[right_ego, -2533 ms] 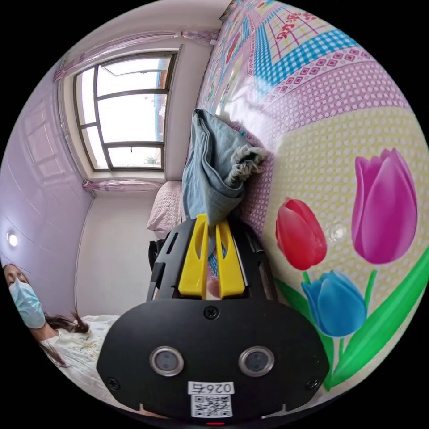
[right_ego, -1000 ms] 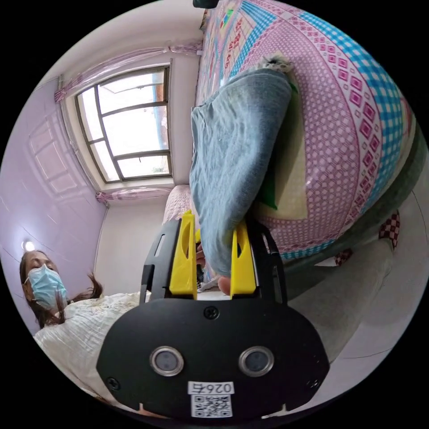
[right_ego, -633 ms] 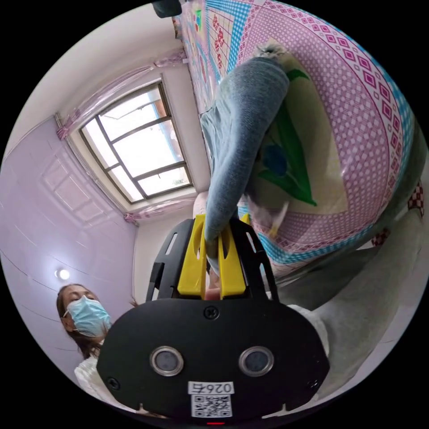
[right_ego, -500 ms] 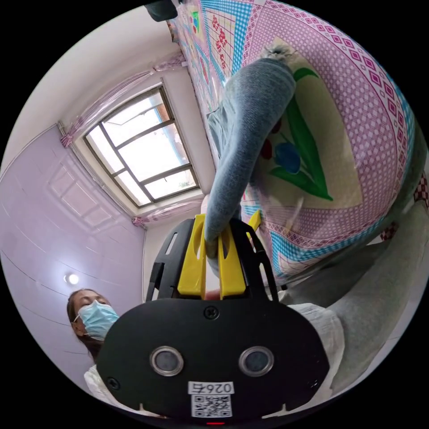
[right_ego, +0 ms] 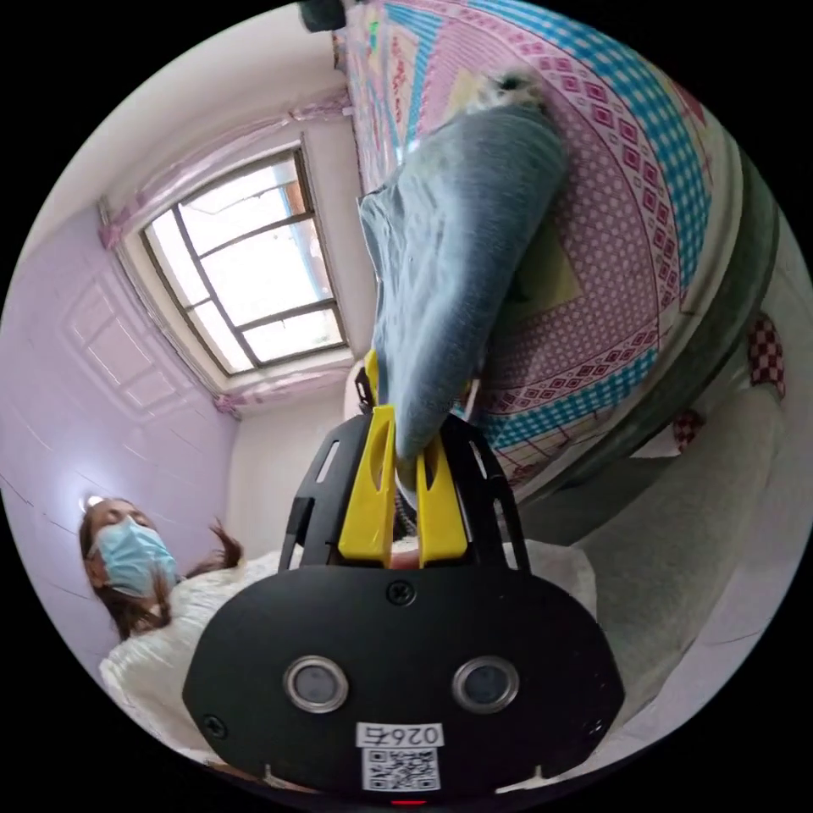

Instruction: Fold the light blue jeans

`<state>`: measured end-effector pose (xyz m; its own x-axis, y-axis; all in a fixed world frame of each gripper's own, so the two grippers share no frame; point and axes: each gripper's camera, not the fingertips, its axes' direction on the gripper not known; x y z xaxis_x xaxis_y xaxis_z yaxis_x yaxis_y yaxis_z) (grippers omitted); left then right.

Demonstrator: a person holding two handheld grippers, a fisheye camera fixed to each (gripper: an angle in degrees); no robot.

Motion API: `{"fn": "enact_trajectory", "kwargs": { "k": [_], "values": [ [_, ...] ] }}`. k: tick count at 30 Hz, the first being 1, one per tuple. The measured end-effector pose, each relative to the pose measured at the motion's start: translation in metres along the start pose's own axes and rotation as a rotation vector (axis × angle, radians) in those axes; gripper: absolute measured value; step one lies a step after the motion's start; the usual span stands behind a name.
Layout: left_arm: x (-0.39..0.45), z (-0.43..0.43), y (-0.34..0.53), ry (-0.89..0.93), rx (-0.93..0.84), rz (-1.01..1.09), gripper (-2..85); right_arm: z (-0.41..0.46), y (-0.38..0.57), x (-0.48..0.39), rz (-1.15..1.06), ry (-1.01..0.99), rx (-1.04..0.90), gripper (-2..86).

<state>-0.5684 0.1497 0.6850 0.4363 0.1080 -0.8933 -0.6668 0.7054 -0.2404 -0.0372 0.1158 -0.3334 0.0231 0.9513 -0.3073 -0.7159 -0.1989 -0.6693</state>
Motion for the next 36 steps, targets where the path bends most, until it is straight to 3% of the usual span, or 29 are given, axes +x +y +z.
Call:
{"fn": "enact_trajectory", "kwargs": {
  "k": [4, 8, 10, 15, 21, 28, 31, 36],
  "values": [
    [0.005, 0.011, 0.000, -0.063, 0.002, -0.006, 12.6, 0.030, 0.009, -0.014, -0.131, 0.183, -0.042, -0.5],
    [0.023, 0.024, 0.017, -0.020, 0.046, 0.118, 24.3, 0.048, 0.015, -0.011, -0.168, 0.261, -0.056, -0.5],
    [0.028, 0.030, 0.020, 0.010, 0.062, 0.132, 25.9, 0.059, 0.019, -0.006, -0.166, 0.264, -0.059, -0.5],
    [0.018, 0.058, -0.003, -0.210, -0.031, 0.016, 10.8, 0.081, 0.026, 0.003, -0.172, 0.265, -0.074, 0.1],
    [0.018, 0.089, 0.003, -0.208, 0.045, -0.018, 9.1, 0.075, 0.045, -0.001, -0.272, 0.324, -0.185, 2.0],
    [0.031, 0.134, -0.001, -0.266, 0.069, -0.028, 8.7, 0.020, 0.010, -0.074, -0.729, 0.675, -0.067, 6.5],
    [0.036, 0.157, -0.004, -0.282, 0.078, -0.043, 8.7, 0.046, -0.053, -0.070, -0.819, 0.661, -0.167, 9.8],
    [0.050, 0.201, -0.011, -0.329, 0.083, -0.061, 8.7, 0.112, -0.144, -0.027, -0.738, 0.440, -0.469, 13.5]
  ]
}}
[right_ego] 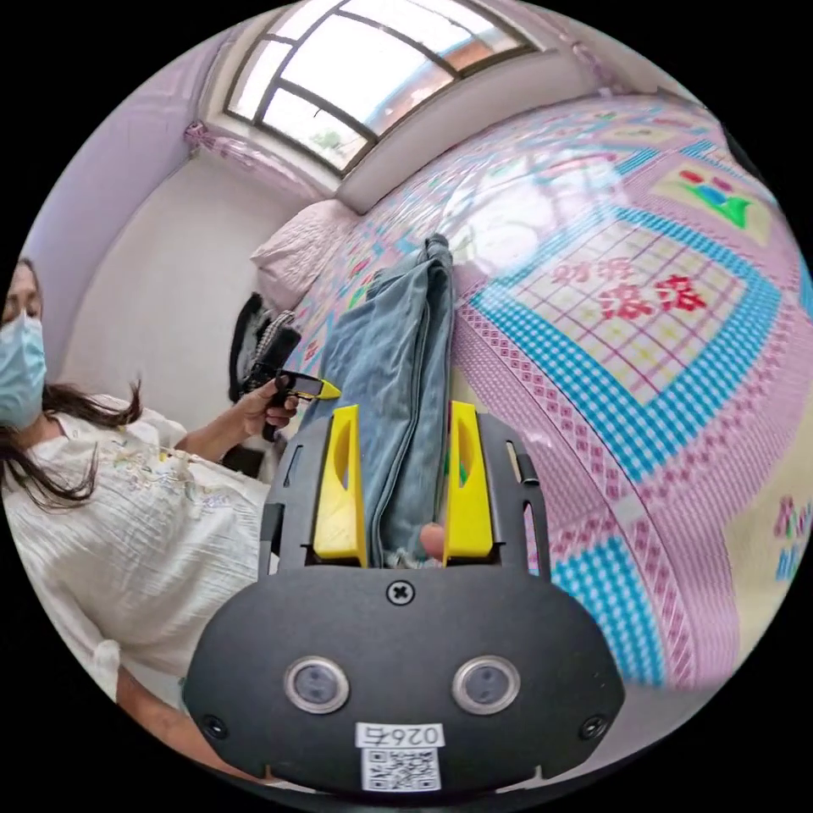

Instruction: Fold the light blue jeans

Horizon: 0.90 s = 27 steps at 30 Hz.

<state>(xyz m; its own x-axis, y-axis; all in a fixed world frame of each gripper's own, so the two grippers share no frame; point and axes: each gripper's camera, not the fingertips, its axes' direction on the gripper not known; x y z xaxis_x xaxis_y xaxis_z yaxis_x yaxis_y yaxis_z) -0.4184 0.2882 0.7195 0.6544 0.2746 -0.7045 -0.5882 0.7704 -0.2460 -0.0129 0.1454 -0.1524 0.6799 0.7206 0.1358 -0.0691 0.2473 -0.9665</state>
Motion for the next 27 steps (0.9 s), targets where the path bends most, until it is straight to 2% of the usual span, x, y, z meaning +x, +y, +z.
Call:
{"fn": "enact_trajectory", "kwargs": {
  "k": [2, 4, 11, 14, 17, 18, 19, 21, 23, 27],
  "values": [
    [0.009, 0.014, 0.000, -0.011, 0.007, -0.007, 8.7, 0.027, -0.018, 0.013, -0.019, -0.031, -0.102, 13.3],
    [0.018, 0.027, 0.001, -0.018, 0.017, -0.014, 8.7, 0.050, -0.034, 0.017, -0.049, -0.106, -0.130, 12.4],
    [0.049, 0.083, 0.009, -0.043, 0.056, -0.043, 8.6, 0.114, -0.058, 0.012, -0.079, -0.171, -0.216, 8.3],
    [0.081, 0.110, 0.015, -0.152, 0.095, -0.027, 8.4, 0.143, -0.062, 0.008, -0.075, -0.146, -0.265, 3.4],
    [0.133, 0.142, 0.023, -0.351, 0.144, 0.036, 8.3, 0.150, -0.054, -0.033, -0.181, 0.067, -0.255, 1.8],
    [0.153, 0.156, 0.027, -0.411, 0.161, 0.054, 8.3, 0.155, -0.048, -0.063, -0.275, 0.205, -0.261, 1.6],
    [0.162, 0.161, 0.030, -0.433, 0.172, 0.059, 8.3, 0.160, -0.041, -0.093, -0.370, 0.326, -0.265, 1.5],
    [0.193, 0.176, 0.047, -0.496, 0.238, 0.078, 8.2, 0.166, -0.030, -0.130, -0.483, 0.444, -0.239, 1.3],
    [0.211, 0.176, 0.064, -0.505, 0.300, 0.082, 8.2, 0.167, -0.022, -0.157, -0.554, 0.480, -0.194, 1.3],
    [0.250, 0.164, 0.108, -0.551, 0.406, 0.084, 8.2, 0.171, -0.024, -0.200, -0.627, 0.407, -0.127, 1.1]
  ]
}}
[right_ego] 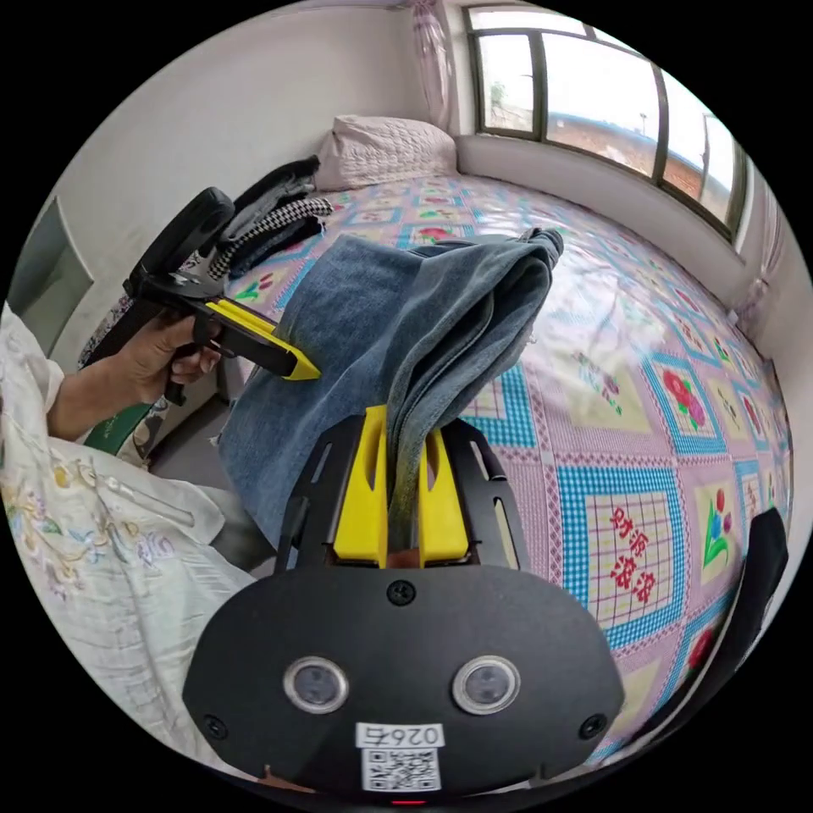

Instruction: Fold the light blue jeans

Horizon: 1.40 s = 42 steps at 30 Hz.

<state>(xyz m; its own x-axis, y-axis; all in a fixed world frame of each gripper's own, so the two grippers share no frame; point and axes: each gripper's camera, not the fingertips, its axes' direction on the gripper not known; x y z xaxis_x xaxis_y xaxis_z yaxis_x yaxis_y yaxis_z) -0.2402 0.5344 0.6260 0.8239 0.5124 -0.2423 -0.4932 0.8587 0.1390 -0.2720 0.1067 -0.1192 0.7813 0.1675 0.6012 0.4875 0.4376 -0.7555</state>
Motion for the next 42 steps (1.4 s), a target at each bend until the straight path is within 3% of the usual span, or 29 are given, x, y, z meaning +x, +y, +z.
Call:
{"fn": "enact_trajectory", "kwargs": {
  "k": [7, 14, 18, 21, 25, 28, 30, 33, 37, 39, 42],
  "values": [
    [-0.004, -0.095, 0.058, -0.178, 0.172, -0.086, 8.2, 0.025, -0.093, -0.080, -0.181, -0.134, 0.155, 1.2],
    [-0.068, -0.280, 0.127, -0.443, 0.366, -0.161, 8.2, 0.062, -0.262, -0.209, -0.413, -0.274, 0.360, 1.2],
    [-0.124, -0.405, 0.115, -0.632, 0.301, -0.136, 8.3, 0.092, -0.400, -0.288, -0.423, -0.422, 0.477, 1.3],
    [-0.196, -0.461, 0.073, -0.650, 0.183, -0.139, 8.4, 0.131, -0.494, -0.324, -0.323, -0.498, 0.473, 1.5],
    [-0.315, -0.458, 0.008, -0.560, 0.069, -0.182, 8.6, 0.229, -0.588, -0.330, -0.057, -0.529, 0.316, 2.4],
    [-0.408, -0.392, -0.037, -0.560, -0.066, -0.285, 9.0, 0.320, -0.611, -0.310, 0.121, -0.533, 0.063, 3.0],
    [-0.450, -0.319, -0.054, -0.588, -0.239, -0.303, 9.7, 0.340, -0.595, -0.287, 0.184, -0.646, 0.118, 2.7],
    [-0.445, -0.319, -0.048, -0.567, -0.207, -0.222, 9.4, 0.346, -0.574, -0.258, 0.210, -0.785, 0.105, 1.4],
    [-0.433, -0.363, -0.019, -0.526, -0.163, -0.193, 6.1, 0.316, -0.550, -0.243, 0.175, -0.737, 0.133, -0.6],
    [-0.422, -0.396, 0.004, -0.567, -0.072, -0.220, 0.3, 0.292, -0.539, -0.242, 0.141, -0.694, 0.205, -0.8],
    [-0.411, -0.422, 0.021, -0.531, 0.148, -0.231, -0.7, 0.253, -0.528, -0.245, 0.066, -0.638, 0.336, -0.9]
  ]
}}
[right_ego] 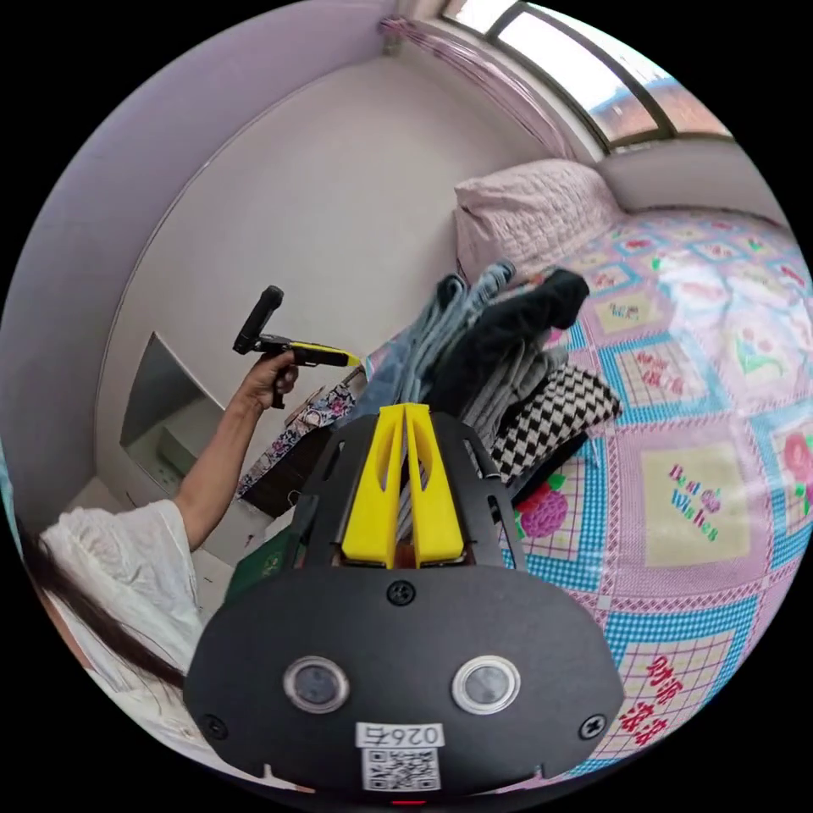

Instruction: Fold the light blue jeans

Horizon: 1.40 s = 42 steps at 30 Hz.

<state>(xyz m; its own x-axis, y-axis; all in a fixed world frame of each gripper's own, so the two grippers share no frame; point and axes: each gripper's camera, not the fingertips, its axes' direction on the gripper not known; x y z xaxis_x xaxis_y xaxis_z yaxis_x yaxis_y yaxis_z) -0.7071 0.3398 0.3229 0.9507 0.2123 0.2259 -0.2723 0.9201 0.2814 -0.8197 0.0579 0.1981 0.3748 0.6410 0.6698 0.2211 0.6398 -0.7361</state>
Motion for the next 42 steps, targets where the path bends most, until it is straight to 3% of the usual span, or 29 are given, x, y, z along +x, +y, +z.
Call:
{"fn": "enact_trajectory", "kwargs": {
  "k": [3, 7, 11, 13, 17, 22, 29, 33, 36, 39, 42],
  "values": [
    [-0.005, 0.019, -0.008, 0.187, 0.129, -0.025, -0.9, -0.015, 0.004, -0.021, -0.095, 0.042, 0.029, -0.9],
    [-0.027, 0.110, -0.026, 0.122, -0.045, -0.093, -0.9, -0.024, 0.040, -0.033, -0.143, 0.166, -0.059, -0.9],
    [-0.079, 0.119, -0.001, 0.268, 0.070, -0.235, -1.0, -0.049, 0.094, -0.037, -0.134, 0.332, -0.201, -0.9],
    [-0.093, 0.109, 0.016, 0.308, 0.142, -0.277, -1.0, -0.076, 0.138, -0.046, -0.133, 0.510, -0.272, -0.9],
    [-0.088, 0.040, 0.083, 0.314, 0.534, -0.326, -1.0, -0.122, 0.189, -0.066, -0.117, 0.805, -0.334, -0.9],
    [-0.010, -0.029, 0.163, 0.259, 0.769, -0.214, -1.0, -0.230, 0.214, -0.099, 0.009, 0.904, -0.114, -0.9],
    [0.198, -0.098, 0.297, 0.080, 1.099, 0.045, -1.0, -0.409, 0.265, -0.180, -0.122, 1.052, 0.214, -0.9],
    [0.307, -0.097, 0.337, 0.173, 1.215, 0.125, -1.0, -0.553, 0.325, -0.230, -0.135, 1.108, 0.405, -0.6],
    [0.353, -0.086, 0.332, 0.366, 1.207, 0.197, -1.0, -0.637, 0.358, -0.270, -0.148, 1.161, 0.539, 0.2],
    [0.384, -0.080, 0.314, 0.547, 1.119, 0.378, -1.0, -0.701, 0.378, -0.299, -0.175, 1.039, 0.706, 0.8],
    [0.407, -0.077, 0.311, 0.501, 1.085, 0.561, -1.0, -0.731, 0.371, -0.307, -0.173, 0.993, 0.639, -0.5]
  ]
}}
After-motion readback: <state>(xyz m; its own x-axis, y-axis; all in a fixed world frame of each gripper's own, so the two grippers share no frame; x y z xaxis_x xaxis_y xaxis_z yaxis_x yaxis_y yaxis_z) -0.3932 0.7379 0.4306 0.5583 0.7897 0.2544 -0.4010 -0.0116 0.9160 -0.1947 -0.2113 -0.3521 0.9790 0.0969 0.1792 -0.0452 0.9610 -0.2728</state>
